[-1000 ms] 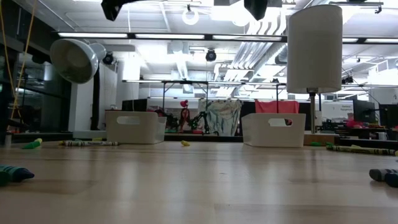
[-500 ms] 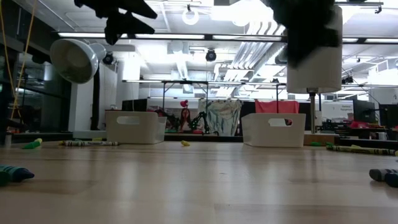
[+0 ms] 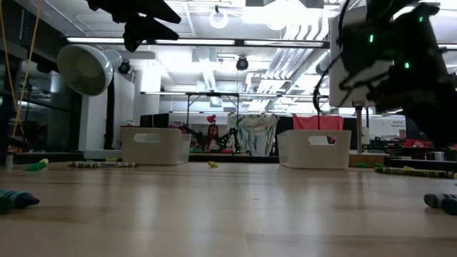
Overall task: Sort crayons
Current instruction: Put the yellow crayon into the gray bin
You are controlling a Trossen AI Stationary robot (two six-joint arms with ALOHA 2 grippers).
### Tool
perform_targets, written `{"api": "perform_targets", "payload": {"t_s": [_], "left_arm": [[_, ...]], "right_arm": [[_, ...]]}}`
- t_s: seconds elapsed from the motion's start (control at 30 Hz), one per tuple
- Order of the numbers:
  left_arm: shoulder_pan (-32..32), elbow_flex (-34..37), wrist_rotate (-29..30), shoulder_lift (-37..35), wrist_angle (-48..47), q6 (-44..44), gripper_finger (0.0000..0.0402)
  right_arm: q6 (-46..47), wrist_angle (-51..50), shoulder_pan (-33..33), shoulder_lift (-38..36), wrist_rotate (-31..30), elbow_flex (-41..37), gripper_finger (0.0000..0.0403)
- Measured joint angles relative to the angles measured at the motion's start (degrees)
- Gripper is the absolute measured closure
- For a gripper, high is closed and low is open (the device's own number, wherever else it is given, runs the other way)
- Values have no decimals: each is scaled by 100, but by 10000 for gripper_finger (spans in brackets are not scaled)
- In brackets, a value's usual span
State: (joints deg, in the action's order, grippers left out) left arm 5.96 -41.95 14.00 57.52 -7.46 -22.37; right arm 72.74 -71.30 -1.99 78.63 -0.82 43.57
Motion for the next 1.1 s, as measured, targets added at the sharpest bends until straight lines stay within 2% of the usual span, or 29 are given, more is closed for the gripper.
{"api": "perform_targets", "payload": {"t_s": [0.3,0.5,0.67,1.1], "left_arm": [[0,0,2,0,177,-355,236],[2,0,3,0,179,-691,236],[2,0,20,0,181,-752,236],[2,0,33,0,181,-502,236]], "right_arm": [[-2053,376,1038,0,-273,-435,270],[-2988,731,1337,0,-39,-482,270],[-3305,793,1431,11,119,-491,270],[-3220,1325,1665,20,456,-1143,270]]}}
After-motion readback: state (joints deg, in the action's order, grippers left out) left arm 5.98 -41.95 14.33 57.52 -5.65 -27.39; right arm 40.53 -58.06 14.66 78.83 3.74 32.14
